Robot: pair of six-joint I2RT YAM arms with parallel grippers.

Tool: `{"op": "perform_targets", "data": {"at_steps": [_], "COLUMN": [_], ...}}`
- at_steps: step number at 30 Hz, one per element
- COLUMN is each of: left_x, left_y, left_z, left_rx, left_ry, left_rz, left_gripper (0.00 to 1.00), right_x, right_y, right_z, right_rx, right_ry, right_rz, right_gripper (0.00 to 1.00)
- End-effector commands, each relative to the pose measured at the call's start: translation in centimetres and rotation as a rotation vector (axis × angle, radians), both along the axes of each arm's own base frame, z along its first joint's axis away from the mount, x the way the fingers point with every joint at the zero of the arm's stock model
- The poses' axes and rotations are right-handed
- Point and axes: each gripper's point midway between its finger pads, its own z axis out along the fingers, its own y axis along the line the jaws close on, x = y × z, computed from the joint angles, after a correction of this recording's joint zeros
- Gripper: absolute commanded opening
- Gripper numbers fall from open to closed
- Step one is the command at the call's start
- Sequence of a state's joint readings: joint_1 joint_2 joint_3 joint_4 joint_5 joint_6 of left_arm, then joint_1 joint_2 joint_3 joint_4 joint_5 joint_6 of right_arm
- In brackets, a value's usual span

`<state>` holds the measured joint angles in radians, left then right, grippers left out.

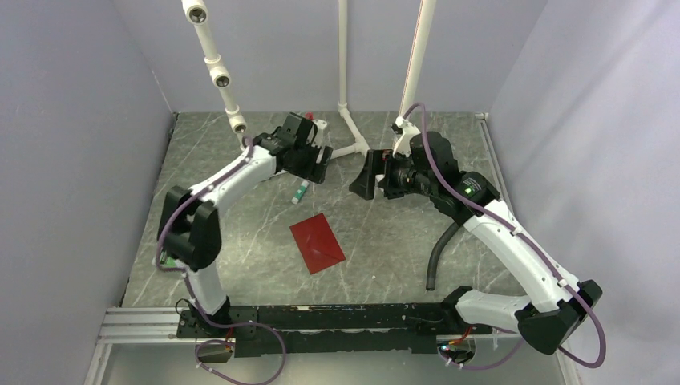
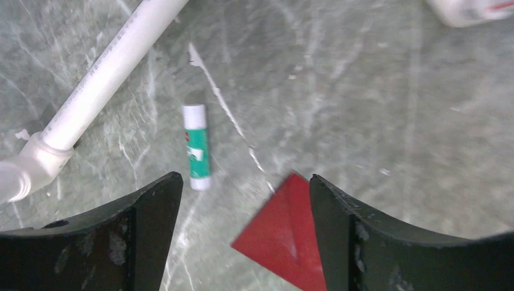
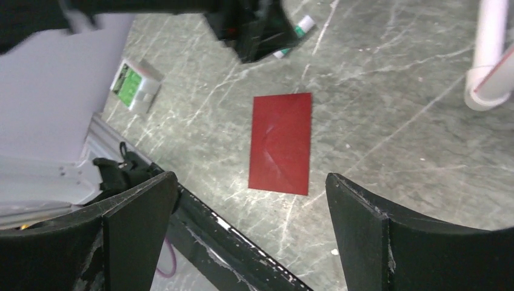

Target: Place the letter into the envelope and seal it

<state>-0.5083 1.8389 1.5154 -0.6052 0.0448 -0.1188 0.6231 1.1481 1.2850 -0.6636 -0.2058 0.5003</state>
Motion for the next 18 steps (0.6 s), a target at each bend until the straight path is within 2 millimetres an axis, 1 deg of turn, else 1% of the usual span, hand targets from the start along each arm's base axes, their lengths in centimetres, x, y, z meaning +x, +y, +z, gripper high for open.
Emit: {"op": "perform_targets", "data": {"at_steps": [1, 2, 3, 6, 9, 11, 14, 15, 18], "left_x": [-3.9, -5.0, -6.0, -8.4, -10.9, -12.6, -15.3, -16.0, -18.0], "left_y": [-0.6, -0.2, 0.2, 2.6, 5.8, 8.0, 11.8, 13.0, 15.7], "left_z": [11.5, 12.8, 13.9, 17.7, 21.7, 23.7, 26.1, 26.6, 27.8], "left_rx": [-0.109, -0.130, -0.159, -0.221, -0.253, -0.274, -0.293, -0.289, -0.296], "left_ry": [-0.168, -0.189, -0.207, -0.302, -0.412, -0.485, -0.575, -0.602, -0.659], "left_rz": [-0.012, 0.000, 0.014, 0.081, 0.148, 0.192, 0.286, 0.320, 0.388], "left_gripper": [0.83, 0.91, 0.92, 0.93, 0.93, 0.93, 0.93, 0.93, 0.93], "right_x": [1.2, 1.3, 1.3, 1.2, 0.9, 0.5, 0.0, -0.3, -1.1], "right_y": [-2.2, -2.7, -3.2, -4.9, -6.2, -7.1, -8.6, -9.0, -10.2], "right_z": [0.8, 1.0, 1.1, 1.4, 2.6, 3.3, 4.4, 4.7, 5.6], "right_rx": [-0.060, -0.080, -0.105, -0.160, -0.168, -0.174, -0.183, -0.183, -0.177], "right_ry": [-0.022, -0.024, -0.027, -0.030, -0.055, -0.068, -0.092, -0.098, -0.125], "right_rz": [-0.136, -0.149, -0.163, -0.222, -0.271, -0.300, -0.342, -0.352, -0.378], "right_gripper": [0.99, 0.99, 1.00, 1.00, 1.00, 1.00, 1.00, 1.00, 1.00]}}
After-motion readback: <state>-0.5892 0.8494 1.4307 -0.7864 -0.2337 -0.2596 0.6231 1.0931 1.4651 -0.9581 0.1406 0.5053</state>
